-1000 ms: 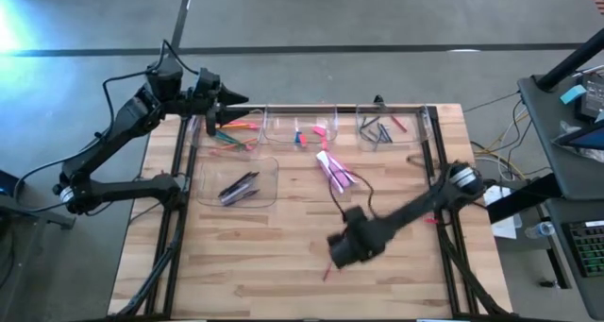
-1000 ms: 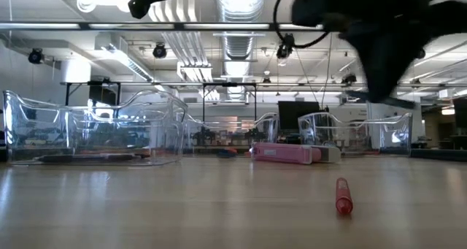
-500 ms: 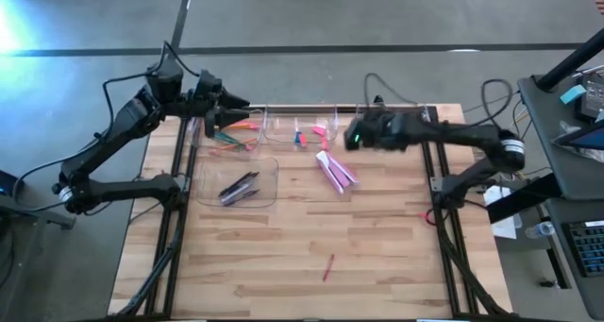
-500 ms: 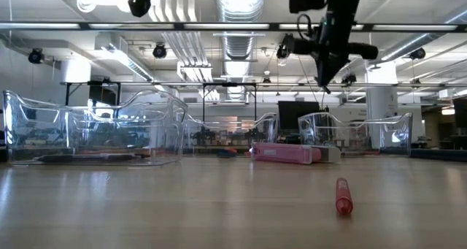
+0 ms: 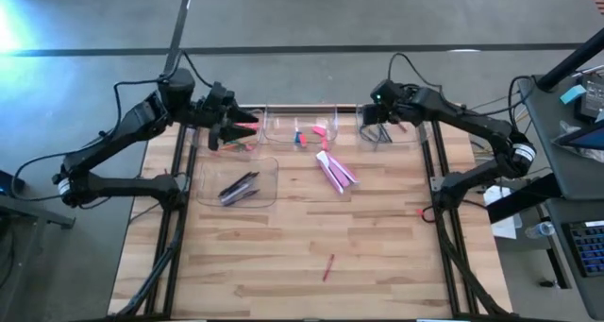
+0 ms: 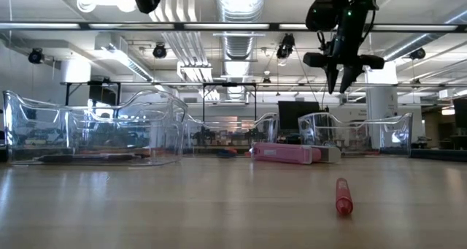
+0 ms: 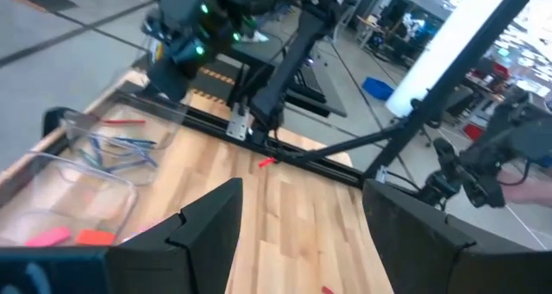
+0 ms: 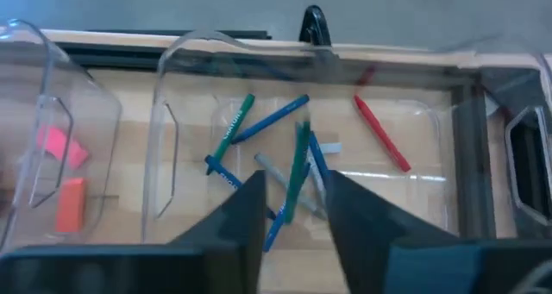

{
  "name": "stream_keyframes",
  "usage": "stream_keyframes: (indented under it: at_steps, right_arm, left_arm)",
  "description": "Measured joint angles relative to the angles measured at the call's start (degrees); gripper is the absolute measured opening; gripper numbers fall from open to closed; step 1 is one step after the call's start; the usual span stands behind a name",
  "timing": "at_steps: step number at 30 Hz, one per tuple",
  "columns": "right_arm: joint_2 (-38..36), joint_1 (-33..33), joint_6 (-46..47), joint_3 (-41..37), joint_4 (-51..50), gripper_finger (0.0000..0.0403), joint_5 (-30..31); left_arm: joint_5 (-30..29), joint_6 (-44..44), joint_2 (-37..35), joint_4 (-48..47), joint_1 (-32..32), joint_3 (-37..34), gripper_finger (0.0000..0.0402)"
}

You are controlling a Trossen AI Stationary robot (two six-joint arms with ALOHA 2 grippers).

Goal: Sort crayons/erasers/pens/pencils in bins
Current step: Put the green crayon into the top right transparent bin, then put the red crayon into the top right transparent bin

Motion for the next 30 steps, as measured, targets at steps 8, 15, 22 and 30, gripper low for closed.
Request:
stream_keyframes:
  at_steps: [8, 15, 22, 30]
  right_arm:
    - [-1.24, 1.16, -3.46, 2.39, -0.38, 0.0209, -5.1]
    - [-5.61, 11.7, -3.62, 2.62, -0.1, 0.0218, -5.71]
    - [-5.98, 29.91, -5.09, 2.51, 4.1, 0.0219, -6.83]
    - [0.56, 50.21, -8.17, 2.45, 9.57, 0.0219, -7.67]
  left_arm:
    - [-0.09, 0.0, 4.12, 0.0, -4.0, 0.0, 0.0225]
    - [-0.26, 0.42, 7.66, 0.52, -8.75, -0.02, 0.0225]
    - [-0.26, 0.36, 9.19, 6.27, -12.55, -0.04, 0.0225]
    - [-0.24, 0.39, 9.31, 9.01, -14.36, -0.04, 0.0225]
